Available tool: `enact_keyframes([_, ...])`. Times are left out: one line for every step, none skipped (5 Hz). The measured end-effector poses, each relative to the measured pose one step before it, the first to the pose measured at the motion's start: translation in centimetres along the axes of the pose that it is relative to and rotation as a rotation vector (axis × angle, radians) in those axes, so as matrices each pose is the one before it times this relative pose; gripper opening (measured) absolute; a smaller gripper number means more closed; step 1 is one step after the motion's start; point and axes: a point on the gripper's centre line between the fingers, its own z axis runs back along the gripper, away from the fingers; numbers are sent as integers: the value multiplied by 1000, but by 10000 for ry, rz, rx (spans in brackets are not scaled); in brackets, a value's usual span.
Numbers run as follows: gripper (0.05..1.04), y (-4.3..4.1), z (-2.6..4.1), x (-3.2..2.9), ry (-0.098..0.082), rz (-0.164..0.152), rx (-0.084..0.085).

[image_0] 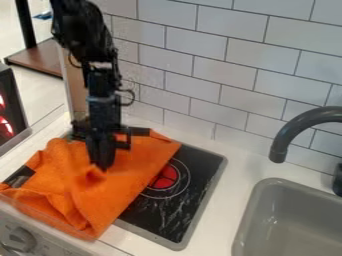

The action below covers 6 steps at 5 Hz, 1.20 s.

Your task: Fold the cloth from right to centre

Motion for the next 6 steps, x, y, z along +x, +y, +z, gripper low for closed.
enact_keyframes([99, 372, -539, 309, 135, -55, 141])
enact_keyframes([235, 7, 0, 23, -15, 92, 4])
enact_keyframes([413, 10, 392, 8, -89, 278, 24])
enact_keyframes([569, 25, 238, -90, -54, 124, 40])
enact_keyframes([795, 219, 175, -244, 26, 223, 201])
enact_keyframes([1012, -12, 1472, -352, -159, 202, 68])
